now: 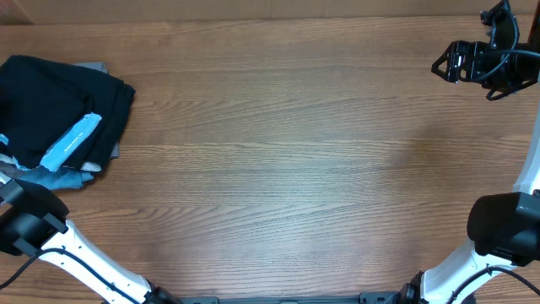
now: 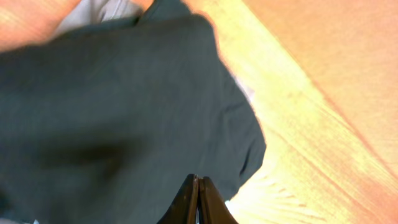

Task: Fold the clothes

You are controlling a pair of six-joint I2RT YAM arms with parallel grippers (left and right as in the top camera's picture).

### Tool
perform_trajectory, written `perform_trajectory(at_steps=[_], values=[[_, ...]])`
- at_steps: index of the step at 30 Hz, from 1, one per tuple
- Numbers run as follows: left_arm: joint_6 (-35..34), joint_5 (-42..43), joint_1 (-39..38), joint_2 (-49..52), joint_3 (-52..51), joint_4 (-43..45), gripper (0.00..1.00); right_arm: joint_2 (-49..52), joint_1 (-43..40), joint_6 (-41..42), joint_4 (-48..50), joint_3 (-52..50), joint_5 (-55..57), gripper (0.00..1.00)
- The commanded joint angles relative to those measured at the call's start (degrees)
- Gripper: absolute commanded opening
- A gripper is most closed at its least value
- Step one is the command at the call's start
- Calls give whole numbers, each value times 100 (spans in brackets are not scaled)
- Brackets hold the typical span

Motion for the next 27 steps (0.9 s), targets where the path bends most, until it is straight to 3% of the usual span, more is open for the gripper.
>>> perform_trajectory(at_steps=[1,8,13,18,23,27], values=[[249,680,2,-166,-625,533,4,-9,-7,26,9,9,9,100],[245,800,48,-164,-2378,1860,4,-9,-9,26,9,9,9,100],[245,367,79,-166,-3189,2317,4,-9,-9,26,9,9,9,100],[-140,2396,111,-260,-2522,2332,4,-9,-7,26,9,9,9,100],[-275,2181,-11,-739,-1305,1714,4,-9,-9,26,9,9,9,100],[-179,1637,-297,-1049,-1150,997,4,-9,-7,26,9,9,9,100]])
